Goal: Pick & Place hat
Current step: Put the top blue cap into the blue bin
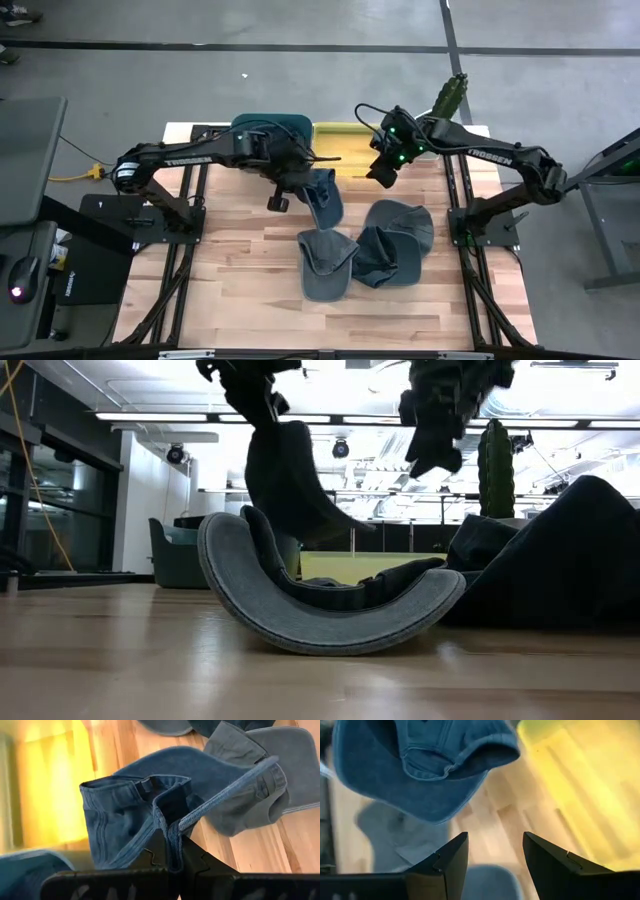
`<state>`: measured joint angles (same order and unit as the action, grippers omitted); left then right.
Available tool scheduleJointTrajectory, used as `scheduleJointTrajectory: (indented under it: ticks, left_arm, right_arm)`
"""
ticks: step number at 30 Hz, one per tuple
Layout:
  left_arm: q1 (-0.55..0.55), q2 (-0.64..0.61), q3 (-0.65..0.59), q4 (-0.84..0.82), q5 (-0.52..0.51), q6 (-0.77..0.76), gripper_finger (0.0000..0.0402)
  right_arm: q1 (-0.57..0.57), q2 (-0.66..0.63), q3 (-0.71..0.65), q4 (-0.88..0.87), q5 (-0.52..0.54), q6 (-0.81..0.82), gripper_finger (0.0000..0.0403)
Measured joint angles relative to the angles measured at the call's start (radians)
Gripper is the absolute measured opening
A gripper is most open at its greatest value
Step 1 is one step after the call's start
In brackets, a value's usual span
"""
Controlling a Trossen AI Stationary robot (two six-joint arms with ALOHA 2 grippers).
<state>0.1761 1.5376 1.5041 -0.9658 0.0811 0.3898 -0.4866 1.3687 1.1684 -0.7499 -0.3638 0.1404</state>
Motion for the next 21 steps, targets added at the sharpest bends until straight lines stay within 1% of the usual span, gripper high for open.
scheduleJointTrajectory:
  ticks: [4,7,10,14,18,21]
  left_arm:
    - [-0.014,-0.039,-0.001,0.023,-0.03,-0.007,0.0]
    - [-0.039,-0.07,0.001,0.045,-0.04,-0.007,0.0]
    - [-0.067,-0.088,0.0,0.047,-0.04,-0.024,0.0]
    - [-0.117,-0.092,-0.001,0.05,-0.069,-0.055,0.0]
    - [-0.169,-0.097,-0.001,0.052,-0.151,-0.074,0.0]
    - [-0.197,-0.096,-0.001,0.053,-0.207,-0.087,0.0]
  right_arm:
    - [-0.029,-0.016,-0.128,0.206,-0.143,0.074,0.0183]
    - [-0.042,-0.023,-0.203,0.371,-0.222,0.132,0.0183]
    - [-0.047,-0.024,-0.24,0.471,-0.283,0.144,0.0183]
    - [-0.049,-0.024,-0.257,0.538,-0.353,0.14,0.0183]
    - [-0.049,-0.024,-0.257,0.546,-0.383,0.18,0.0186]
    - [-0.049,-0.024,-0.257,0.546,-0.423,0.201,0.0196]
